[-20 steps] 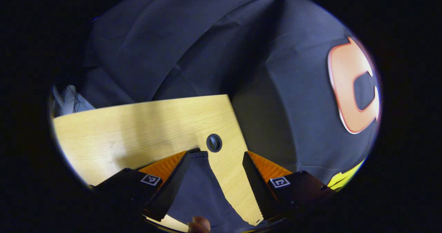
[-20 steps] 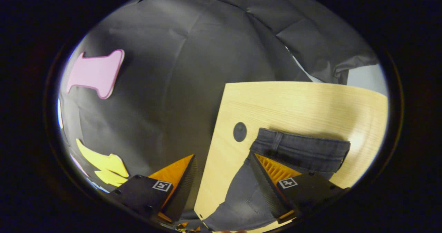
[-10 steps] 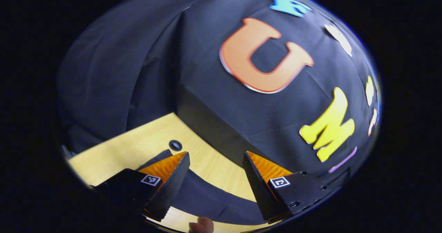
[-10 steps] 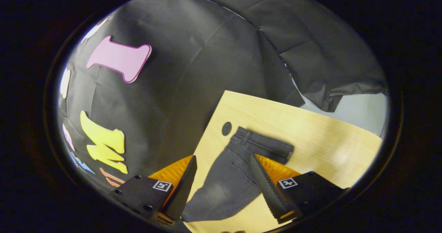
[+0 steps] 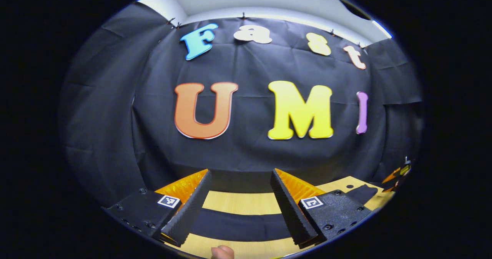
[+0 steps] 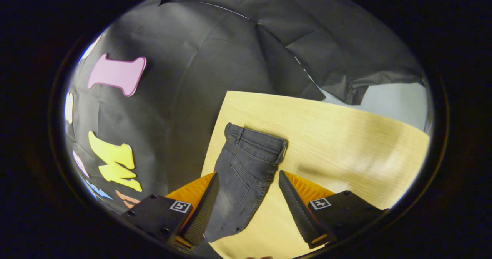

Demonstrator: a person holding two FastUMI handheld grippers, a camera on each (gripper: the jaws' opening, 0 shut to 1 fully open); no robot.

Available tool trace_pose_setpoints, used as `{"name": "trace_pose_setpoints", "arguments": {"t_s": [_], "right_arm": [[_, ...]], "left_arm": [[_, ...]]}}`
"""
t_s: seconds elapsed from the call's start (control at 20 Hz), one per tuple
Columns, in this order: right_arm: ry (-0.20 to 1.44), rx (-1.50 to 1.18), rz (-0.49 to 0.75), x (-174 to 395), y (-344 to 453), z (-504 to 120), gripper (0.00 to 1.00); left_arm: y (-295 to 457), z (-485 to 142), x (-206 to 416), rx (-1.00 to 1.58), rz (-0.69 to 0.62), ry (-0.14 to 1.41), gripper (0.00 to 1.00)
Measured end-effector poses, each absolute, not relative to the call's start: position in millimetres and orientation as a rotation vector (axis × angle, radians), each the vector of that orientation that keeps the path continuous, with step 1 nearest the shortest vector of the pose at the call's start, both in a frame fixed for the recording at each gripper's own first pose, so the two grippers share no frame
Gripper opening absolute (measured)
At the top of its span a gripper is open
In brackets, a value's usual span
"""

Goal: Grasp the waist and the cuffs of the jeans and fold them to make the two legs overlap; first hold the waist and fold one-third of the jeans toward the cuffs, then hold the cuffs and fold the remaining one-third in the same direction to finish folding.

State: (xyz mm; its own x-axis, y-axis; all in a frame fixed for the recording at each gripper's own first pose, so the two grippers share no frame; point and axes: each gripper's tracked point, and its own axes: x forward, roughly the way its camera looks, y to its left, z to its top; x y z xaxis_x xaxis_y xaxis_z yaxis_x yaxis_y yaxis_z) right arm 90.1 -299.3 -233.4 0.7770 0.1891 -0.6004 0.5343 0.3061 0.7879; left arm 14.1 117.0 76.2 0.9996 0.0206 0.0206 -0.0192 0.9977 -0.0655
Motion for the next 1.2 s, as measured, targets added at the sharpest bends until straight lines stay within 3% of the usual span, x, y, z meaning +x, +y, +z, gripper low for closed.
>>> {"name": "trace_pose_setpoints", "arguments": {"t_s": [0.2, 0.25, 0.3, 0.35, 0.4, 0.45, 0.65, 0.7, 0.75, 0.8, 0.95, 1.05, 1.1, 1.15, 1.2], "right_arm": [[0.703, 1.298, -0.271, 95.0, -298.0, -252.2, 0.95], [0.708, 1.296, -0.272, 98.0, -296.6, -255.5, 0.95], [0.714, 1.286, -0.274, 101.4, -296.1, -259.6, 0.95], [0.721, 1.276, -0.274, 105.1, -294.0, -263.4, 0.96], [0.733, 1.267, -0.276, 108.4, -291.9, -267.4, 0.96], [0.740, 1.258, -0.279, 112.6, -289.9, -271.5, 0.95], [0.729, 1.277, -0.283, 134.9, -274.2, -281.9, 0.94], [0.715, 1.282, -0.285, 139.7, -273.3, -281.9, 0.87], [0.711, 1.278, -0.301, 143.8, -273.3, -284.6, 0.86], [0.727, 1.256, -0.336, 142.9, -275.9, -293.6, 0.86], [0.736, 1.232, -0.365, 142.0, -275.5, -301.2, 0.35], [0.713, 1.216, -0.388, 145.4, -283.9, -299.9, 0.22], [0.739, 1.191, -0.382, 146.1, -281.8, -301.2, 0.01], [0.740, 1.124, -0.384, 145.8, -282.9, -302.5, 0.00], [0.755, 1.068, -0.373, 143.9, -283.1, -301.7, 0.01]], "left_arm": [[105.8, 64.2, 7.8, -0.005, 0.012, 0.027, 0.99], [101.2, 61.7, 2.1, 0.005, 0.005, 0.040, 0.91], [96.9, 60.8, -1.9, 0.004, -0.007, 0.048, 1.00], [90.5, 59.6, -5.5, 0.006, -0.014, 0.052, 1.00], [90.4, 61.7, -6.9, 0.009, -0.014, 0.049, 0.94], [90.7, 62.7, -6.2, 0.015, -0.012, 0.046, 1.00], [97.0, 66.0, -9.0, -0.003, 0.014, 0.048, 1.00], [98.6, 66.6, -9.2, -0.006, 0.023, 0.047, 0.94], [100.5, 66.7, -9.1, -0.007, 0.029, 0.048, 0.94], [102.0, 66.7, -8.9, -0.005, 0.034, 0.049, 1.00], [104.0, 63.8, -10.3, -0.004, 0.037, 0.066, 1.00], [103.5, 62.7, -9.8, -0.006, 0.037, 0.071, 1.00], [102.9, 61.2, -8.8, -0.008, 0.032, 0.078, 1.00], [102.1, 60.2, -9.4, -0.009, 0.027, 0.082, 0.94], [101.7, 60.1, -9.0, -0.008, 0.021, 0.086, 1.00]]}}
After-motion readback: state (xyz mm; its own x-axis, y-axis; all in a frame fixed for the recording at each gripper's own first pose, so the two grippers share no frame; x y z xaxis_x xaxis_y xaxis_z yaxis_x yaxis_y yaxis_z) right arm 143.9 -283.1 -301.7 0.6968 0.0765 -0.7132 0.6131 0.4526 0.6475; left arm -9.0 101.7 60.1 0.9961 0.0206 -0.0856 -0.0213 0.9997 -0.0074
